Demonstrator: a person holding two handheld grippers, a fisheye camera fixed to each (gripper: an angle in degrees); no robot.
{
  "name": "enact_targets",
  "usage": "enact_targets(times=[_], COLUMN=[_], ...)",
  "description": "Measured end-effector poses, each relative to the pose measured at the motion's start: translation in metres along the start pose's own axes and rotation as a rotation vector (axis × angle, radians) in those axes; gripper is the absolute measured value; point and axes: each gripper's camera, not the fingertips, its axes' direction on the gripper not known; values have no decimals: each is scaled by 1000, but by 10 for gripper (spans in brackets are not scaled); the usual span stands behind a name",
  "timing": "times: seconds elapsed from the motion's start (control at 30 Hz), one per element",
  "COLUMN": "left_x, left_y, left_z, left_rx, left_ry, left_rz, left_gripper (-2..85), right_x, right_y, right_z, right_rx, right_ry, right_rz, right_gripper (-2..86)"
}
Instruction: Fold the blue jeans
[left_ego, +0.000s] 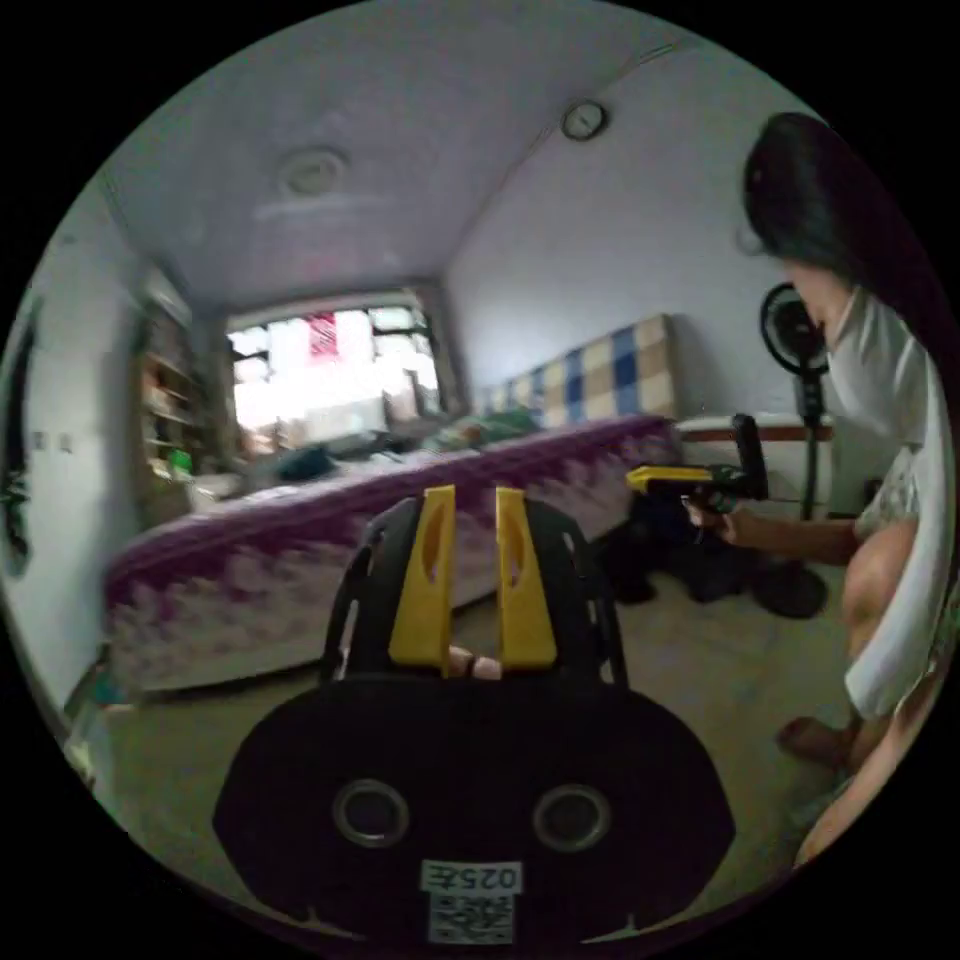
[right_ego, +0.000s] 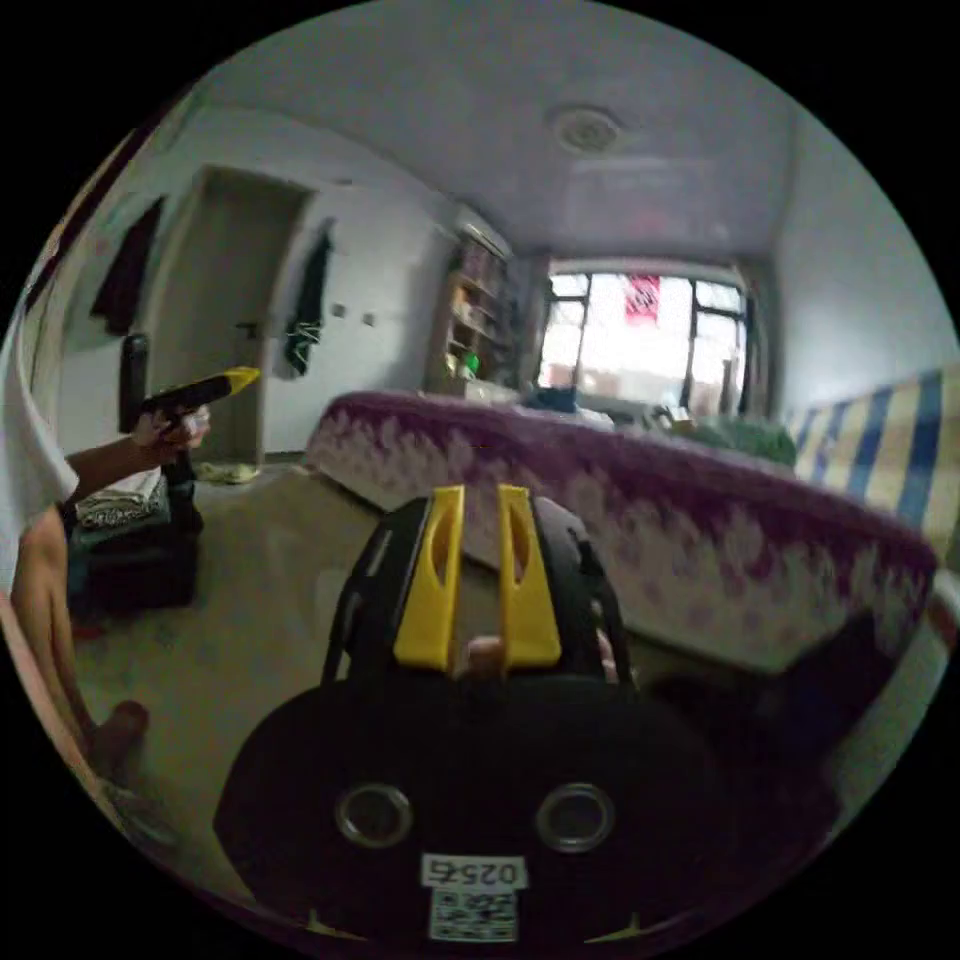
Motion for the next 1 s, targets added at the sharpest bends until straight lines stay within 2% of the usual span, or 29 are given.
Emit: enact_targets(times=[0.03, 0.1, 0.13, 0.2, 0.23, 0.3, 0.37, 0.47, 0.5, 0.6, 0.7, 0.77, 0.9, 1.0], left_x=[16, 98, 123, 229, 257, 369, 458, 597, 641, 720, 760, 764, 740, 712], left_y=[6, 37, 46, 87, 100, 150, 187, 246, 270, 318, 357, 384, 440, 488], left_z=[37, 188, 225, 362, 393, 501, 562, 640, 667, 714, 741, 749, 713, 667], left_rx=[-33, -192, -250, -450, -487, -573, -594, -674, -727, -830, -948, -1017, -975, -907], left_ry=[76, 346, 403, 637, 693, 870, 916, 948, 987, 1084, 982, 1038, 1146, 1152], left_rz=[-10, -51, -56, -40, -49, -134, -124, -94, -164, -376, -469, -592, -749, -854], left_gripper=[65, 89, 92, 90, 90, 95, 99, 107, 109, 118, 128, 124, 117, 154], right_x=[25, 108, 125, 187, 201, 261, 309, 387, 415, 468, 469, 463, 445, 422], right_y=[18, 86, 100, 142, 148, 158, 157, 144, 141, 142, 114, 102, 68, 43], right_z=[-11, -55, -67, -116, -129, -173, -194, -208, -206, -195, -208, -214, -217, -210], right_rx=[-28, -151, -184, -280, -290, -344, -399, -506, -570, -720, -671, -655, -636, -667], right_ry=[10, 130, 187, 435, 492, 645, 712, 675, 640, 563, 557, 594, 547, 571], right_rz=[53, 240, 279, 396, 420, 465, 478, 506, 513, 533, 415, 356, 137, -28], right_gripper=[96, 140, 144, 153, 153, 146, 146, 136, 125, 102, 73, 65, 61, 61])
